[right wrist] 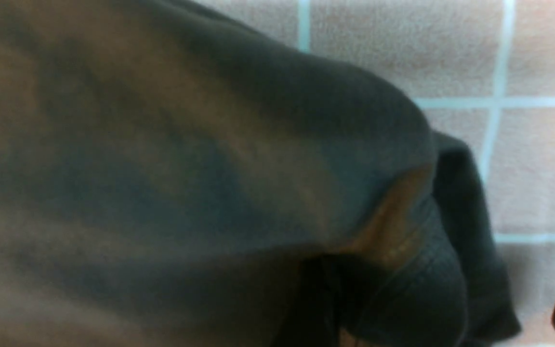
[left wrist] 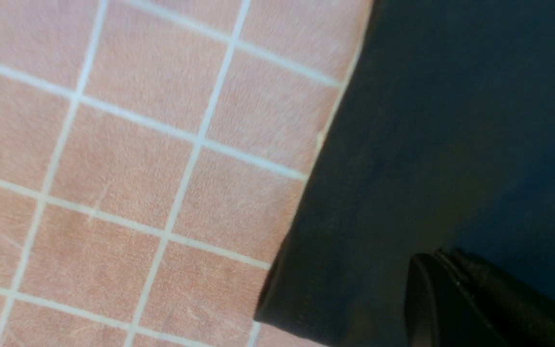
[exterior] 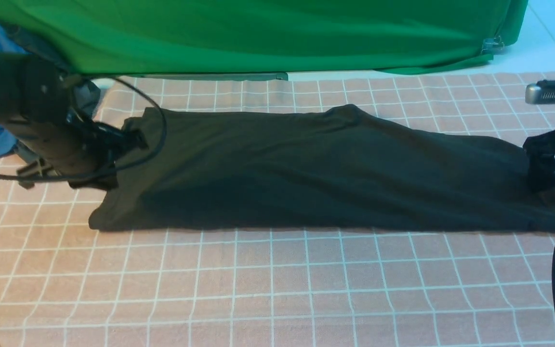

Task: Fold a long-sleeved shirt over a pink coffee tablecloth.
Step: 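Pull the folded dark garment lengthwise by its ends to straighten it flat on the table, then fold the right end of the dark garment over onto its left end with the right gripper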

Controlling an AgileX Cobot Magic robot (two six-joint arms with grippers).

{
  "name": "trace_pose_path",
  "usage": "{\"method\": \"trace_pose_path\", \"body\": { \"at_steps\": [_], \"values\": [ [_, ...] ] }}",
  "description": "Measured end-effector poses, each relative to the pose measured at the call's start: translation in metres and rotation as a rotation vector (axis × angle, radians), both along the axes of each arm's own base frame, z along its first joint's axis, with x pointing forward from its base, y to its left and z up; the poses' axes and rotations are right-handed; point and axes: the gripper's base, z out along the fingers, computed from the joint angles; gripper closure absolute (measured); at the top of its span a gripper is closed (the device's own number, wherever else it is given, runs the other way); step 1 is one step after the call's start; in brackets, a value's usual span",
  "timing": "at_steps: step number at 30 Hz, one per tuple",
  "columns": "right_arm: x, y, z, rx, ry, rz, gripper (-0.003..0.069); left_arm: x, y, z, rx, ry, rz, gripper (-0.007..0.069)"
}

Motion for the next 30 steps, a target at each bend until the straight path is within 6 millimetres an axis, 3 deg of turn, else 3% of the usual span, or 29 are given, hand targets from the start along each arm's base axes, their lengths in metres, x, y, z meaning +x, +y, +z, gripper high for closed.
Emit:
{"method": "trace_pose_path", "body": {
  "at_steps": [4, 8, 10, 14, 18, 23, 24, 25, 26, 27, 28, 29, 30],
  "values": [
    [-0.001, 0.002, -0.003, 0.019, 0.018, 0.008, 0.0186, -0.014, -0.001, 0.037, -0.029, -0.104, 0.012, 0.0611],
    [-0.003, 0.004, -0.003, 0.043, 0.039, 0.025, 0.0501, -0.033, -0.001, 0.072, -0.053, -0.211, 0.019, 0.0611],
    [-0.004, 0.004, -0.001, 0.048, 0.048, 0.030, 0.0554, -0.041, -0.001, 0.085, -0.060, -0.247, 0.019, 0.0611],
    [-0.004, 0.003, 0.007, 0.066, 0.060, -0.001, 0.0553, -0.065, 0.000, 0.112, -0.061, -0.310, 0.013, 0.0611],
    [-0.007, 0.014, 0.040, 0.154, -0.023, -0.045, 0.0553, -0.084, 0.000, 0.132, -0.062, -0.368, 0.009, 0.0611],
    [-0.011, 0.051, 0.096, 0.312, -0.168, -0.028, 0.0553, -0.098, 0.000, 0.145, -0.072, -0.407, 0.008, 0.0611],
    [-0.011, 0.053, 0.097, 0.319, -0.170, -0.027, 0.0553, -0.099, 0.000, 0.145, -0.072, -0.405, 0.008, 0.0611],
    [-0.012, 0.071, 0.115, 0.374, -0.216, -0.001, 0.0553, -0.100, 0.000, 0.144, -0.080, -0.391, 0.009, 0.0611],
    [-0.012, 0.073, 0.116, 0.374, -0.220, 0.004, 0.0553, -0.100, 0.000, 0.144, -0.082, -0.387, 0.010, 0.0611],
    [-0.012, 0.085, 0.126, 0.405, -0.243, 0.025, 0.0553, -0.101, -0.001, 0.143, -0.084, -0.377, 0.008, 0.0611],
    [-0.012, 0.110, 0.140, 0.459, -0.275, 0.068, 0.0553, -0.103, -0.002, 0.141, -0.094, -0.348, 0.005, 0.0611],
    [-0.012, 0.110, 0.142, 0.463, -0.279, 0.066, 0.0553, -0.103, -0.002, 0.141, -0.096, -0.346, 0.005, 0.0611],
    [-0.012, 0.124, 0.150, 0.489, -0.294, 0.088, 0.0553, -0.103, -0.002, 0.141, -0.099, -0.336, 0.002, 0.0611]
  ]
}}
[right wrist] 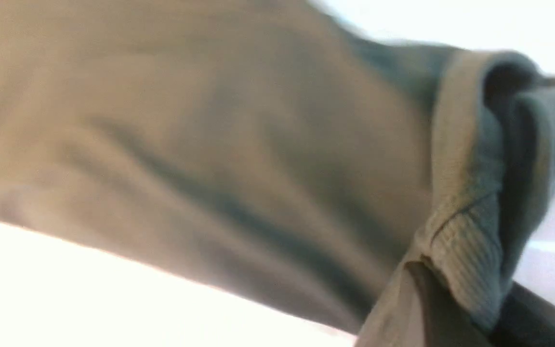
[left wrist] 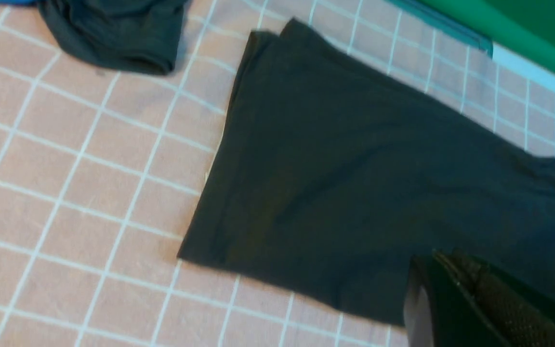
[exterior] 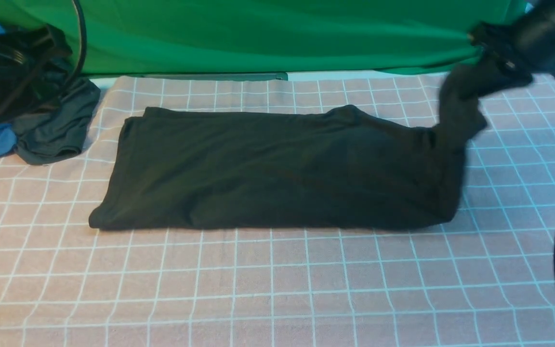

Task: Fold a long-sleeved shirt over a pink coffee tablecloth.
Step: 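Fold the right end of the dark garment over onto its left end with the right gripper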

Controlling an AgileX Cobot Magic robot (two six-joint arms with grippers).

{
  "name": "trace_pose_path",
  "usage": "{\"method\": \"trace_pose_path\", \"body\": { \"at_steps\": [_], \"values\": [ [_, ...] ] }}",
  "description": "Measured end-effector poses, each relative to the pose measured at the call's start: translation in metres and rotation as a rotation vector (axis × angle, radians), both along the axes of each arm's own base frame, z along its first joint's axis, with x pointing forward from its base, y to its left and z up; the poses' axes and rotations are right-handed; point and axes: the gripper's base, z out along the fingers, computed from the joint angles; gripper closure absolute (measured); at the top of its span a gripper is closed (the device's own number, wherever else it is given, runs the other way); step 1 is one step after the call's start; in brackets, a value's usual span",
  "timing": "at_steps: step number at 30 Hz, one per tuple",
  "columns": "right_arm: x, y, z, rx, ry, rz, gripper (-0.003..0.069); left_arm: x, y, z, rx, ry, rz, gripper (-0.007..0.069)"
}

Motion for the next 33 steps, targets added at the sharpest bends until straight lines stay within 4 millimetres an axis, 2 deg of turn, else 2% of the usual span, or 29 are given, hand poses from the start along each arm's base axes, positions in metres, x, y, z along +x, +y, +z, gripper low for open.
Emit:
{"method": "trace_pose_path", "body": {
  "at_steps": [1, 7, 11, 13, 14, 15, 21, 33],
  "values": [
    [-0.001, 0.026, 0.013, 0.032, -0.031, 0.038, 0.0553, -0.001, -0.001, -0.001, -0.008, 0.018, -0.014, 0.0611],
    [-0.013, 0.106, 0.045, 0.108, -0.118, 0.138, 0.0553, -0.003, -0.008, -0.002, -0.065, 0.035, -0.053, 0.0611],
    [-0.016, 0.154, 0.050, 0.188, -0.161, 0.172, 0.0553, -0.003, -0.010, -0.002, -0.085, 0.043, -0.070, 0.0611],
    [-0.018, 0.174, 0.049, 0.234, -0.172, 0.185, 0.0553, -0.004, -0.011, -0.002, -0.090, 0.046, -0.075, 0.0611],
    [-0.017, 0.176, 0.047, 0.238, -0.171, 0.186, 0.0553, -0.004, -0.011, -0.002, -0.090, 0.046, -0.076, 0.0611],
    [-0.018, 0.192, 0.044, 0.269, -0.184, 0.194, 0.0553, -0.004, -0.011, -0.002, -0.090, 0.046, -0.077, 0.0611],
    [-0.016, 0.241, 0.019, 0.326, -0.230, 0.185, 0.0553, -0.004, -0.011, -0.002, -0.088, 0.044, -0.083, 0.0611],
    [-0.016, 0.317, -0.054, 0.356, -0.306, 0.136, 0.0553, -0.004, -0.011, -0.002, -0.080, 0.043, -0.091, 0.0611]
  ]
}}
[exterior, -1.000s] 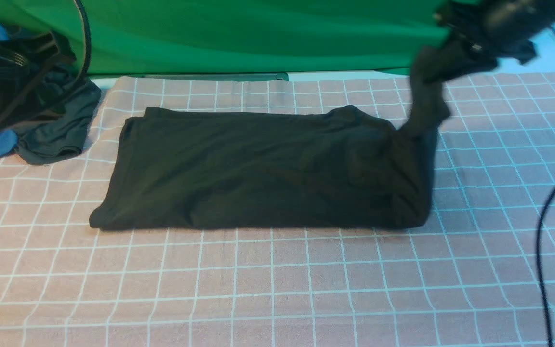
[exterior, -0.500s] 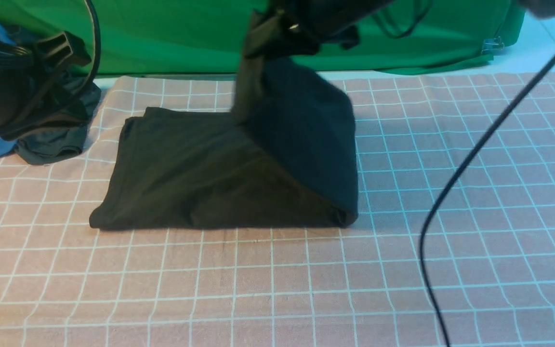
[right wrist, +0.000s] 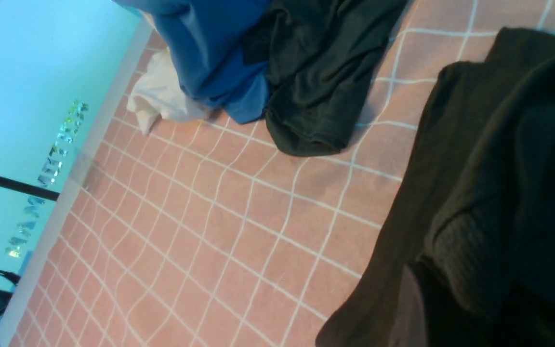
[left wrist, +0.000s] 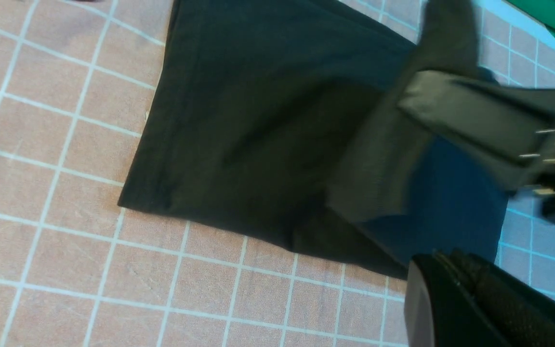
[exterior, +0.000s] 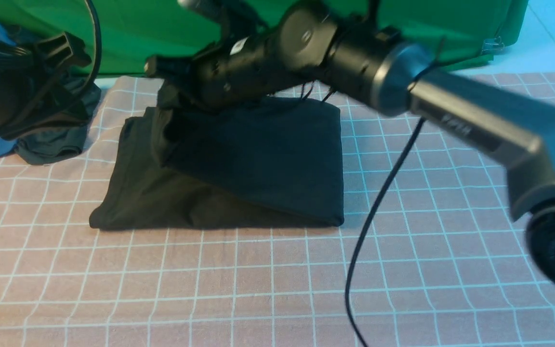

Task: Fold a long-sleeved shirt over a pink coffee tablecloth.
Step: 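Fold the right end of the dark garment over onto its left end with the right gripper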

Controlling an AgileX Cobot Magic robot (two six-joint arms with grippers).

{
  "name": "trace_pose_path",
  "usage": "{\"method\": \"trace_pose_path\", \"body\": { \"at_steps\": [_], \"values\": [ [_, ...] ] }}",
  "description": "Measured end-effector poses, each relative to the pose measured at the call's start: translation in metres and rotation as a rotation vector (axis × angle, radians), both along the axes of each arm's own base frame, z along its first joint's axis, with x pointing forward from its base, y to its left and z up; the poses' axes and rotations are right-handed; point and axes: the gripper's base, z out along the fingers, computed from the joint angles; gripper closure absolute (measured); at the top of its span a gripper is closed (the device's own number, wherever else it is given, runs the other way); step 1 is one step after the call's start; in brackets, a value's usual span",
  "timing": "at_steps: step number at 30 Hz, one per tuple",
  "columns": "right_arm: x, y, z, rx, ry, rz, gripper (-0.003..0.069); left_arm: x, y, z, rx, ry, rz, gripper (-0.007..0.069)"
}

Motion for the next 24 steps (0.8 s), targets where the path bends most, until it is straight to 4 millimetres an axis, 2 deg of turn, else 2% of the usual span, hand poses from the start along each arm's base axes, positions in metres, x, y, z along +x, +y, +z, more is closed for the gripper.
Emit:
{"method": "trace_pose_path", "body": {
  "at_steps": [5, 7, 12, 14, 19, 22, 24],
  "values": [
    [-0.003, 0.021, -0.030, -0.001, -0.002, -0.015, 0.0545, 0.000, 0.000, 0.000, 0.008, -0.002, -0.009, 0.0611],
    [-0.003, 0.024, -0.037, -0.003, 0.000, -0.018, 0.0540, 0.000, 0.000, 0.000, 0.010, -0.003, -0.011, 0.0611],
    [-0.001, 0.031, -0.056, -0.002, -0.006, -0.044, 0.0452, 0.000, 0.000, 0.000, 0.012, -0.003, -0.013, 0.0611],
    [-0.001, 0.031, -0.057, 0.000, -0.008, -0.048, 0.0411, 0.000, 0.000, 0.000, 0.015, -0.004, -0.016, 0.0611],
    [-0.001, 0.032, -0.050, 0.009, -0.010, -0.033, 0.0178, 0.000, 0.000, 0.000, 0.016, -0.004, -0.018, 0.0611],
    [-0.001, 0.029, -0.039, -0.030, -0.023, 0.050, 0.0120, 0.000, 0.000, 0.000, 0.016, -0.004, -0.018, 0.0611],
    [0.002, 0.022, -0.030, -0.052, -0.041, 0.088, 0.0119, 0.000, 0.000, 0.000, 0.016, -0.004, -0.018, 0.0611]
  ]
}}
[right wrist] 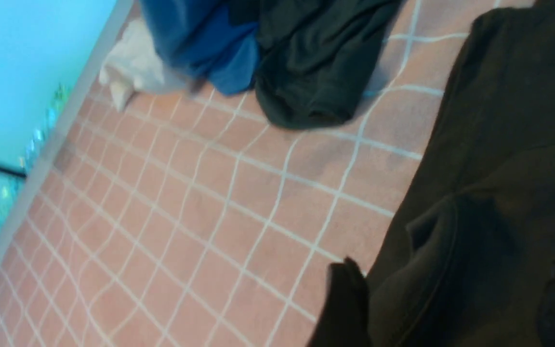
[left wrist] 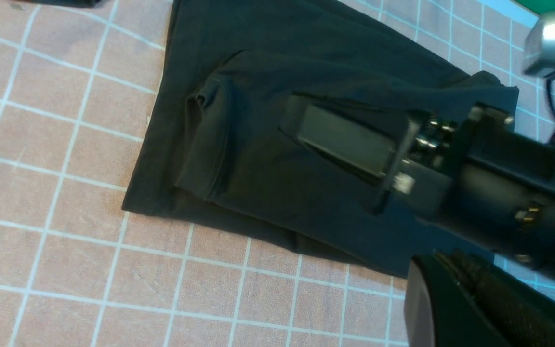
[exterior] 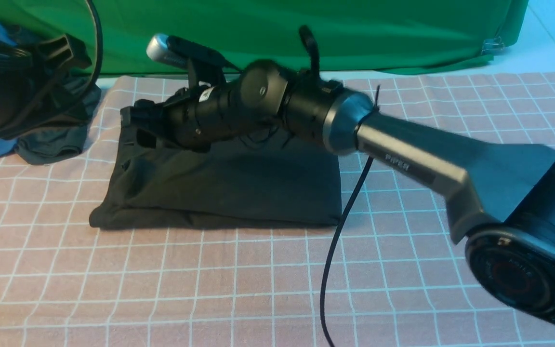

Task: Fold a long-sleeved shirt over a pink coffee tablecloth.

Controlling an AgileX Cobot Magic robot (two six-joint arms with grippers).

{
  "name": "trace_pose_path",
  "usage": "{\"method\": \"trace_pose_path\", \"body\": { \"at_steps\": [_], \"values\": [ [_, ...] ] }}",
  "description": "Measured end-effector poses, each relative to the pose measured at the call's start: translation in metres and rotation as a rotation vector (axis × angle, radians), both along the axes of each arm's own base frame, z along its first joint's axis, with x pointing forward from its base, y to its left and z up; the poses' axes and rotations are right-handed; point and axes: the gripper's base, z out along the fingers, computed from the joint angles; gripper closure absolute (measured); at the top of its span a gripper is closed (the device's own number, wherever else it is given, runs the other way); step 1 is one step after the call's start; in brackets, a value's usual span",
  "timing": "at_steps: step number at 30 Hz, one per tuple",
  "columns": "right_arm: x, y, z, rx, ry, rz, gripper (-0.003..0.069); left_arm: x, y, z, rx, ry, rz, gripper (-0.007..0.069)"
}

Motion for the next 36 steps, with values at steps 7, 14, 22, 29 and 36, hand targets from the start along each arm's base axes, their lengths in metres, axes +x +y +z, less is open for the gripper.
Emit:
{"method": "trace_pose_path", "body": {
  "at_steps": [7, 14, 22, 29, 36],
  "values": [
    [0.024, -0.097, 0.090, -0.269, -0.121, 0.074, 0.0477, 0.018, -0.001, -0.019, 0.000, 0.075, 0.003, 0.0611],
    [0.037, -0.197, 0.134, -0.453, -0.101, -0.045, 0.0619, 0.056, -0.002, -0.066, 0.001, 0.227, 0.015, 0.0611],
    [0.035, -0.252, 0.144, -0.526, -0.089, -0.110, 0.0620, 0.099, -0.002, -0.120, 0.013, 0.259, 0.035, 0.0611],
    [0.012, -0.262, 0.145, -0.584, -0.077, -0.050, 0.0620, 0.126, 0.002, -0.180, 0.079, 0.325, 0.041, 0.0611],
    [-0.004, -0.266, 0.161, -0.592, -0.121, -0.036, 0.0620, 0.125, 0.025, -0.195, 0.098, 0.419, 0.179, 0.0611]
  ]
}}
